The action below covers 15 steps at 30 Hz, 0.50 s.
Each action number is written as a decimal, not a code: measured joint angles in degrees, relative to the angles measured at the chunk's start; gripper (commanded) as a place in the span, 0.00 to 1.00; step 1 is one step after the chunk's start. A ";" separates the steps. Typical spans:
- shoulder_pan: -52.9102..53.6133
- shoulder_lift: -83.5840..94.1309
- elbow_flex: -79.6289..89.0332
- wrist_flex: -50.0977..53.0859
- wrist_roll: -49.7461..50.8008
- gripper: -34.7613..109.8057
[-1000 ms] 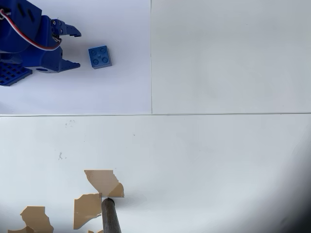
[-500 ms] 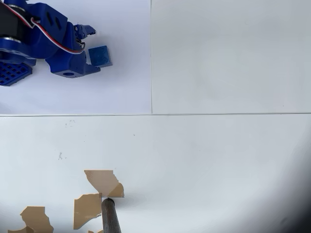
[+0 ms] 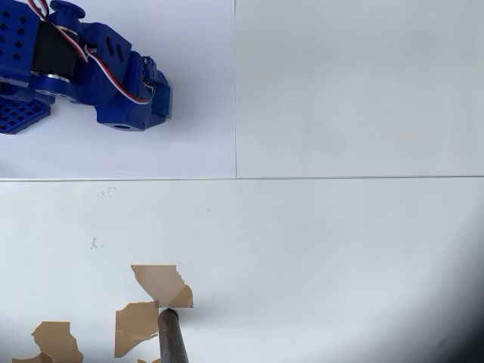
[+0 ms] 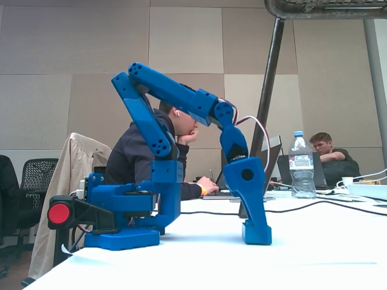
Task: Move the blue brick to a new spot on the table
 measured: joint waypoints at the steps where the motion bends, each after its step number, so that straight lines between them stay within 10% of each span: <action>1: 1.58 0.00 -1.23 1.58 1.58 0.27; 15: 41.13 -5.10 -17.67 16.17 11.16 0.26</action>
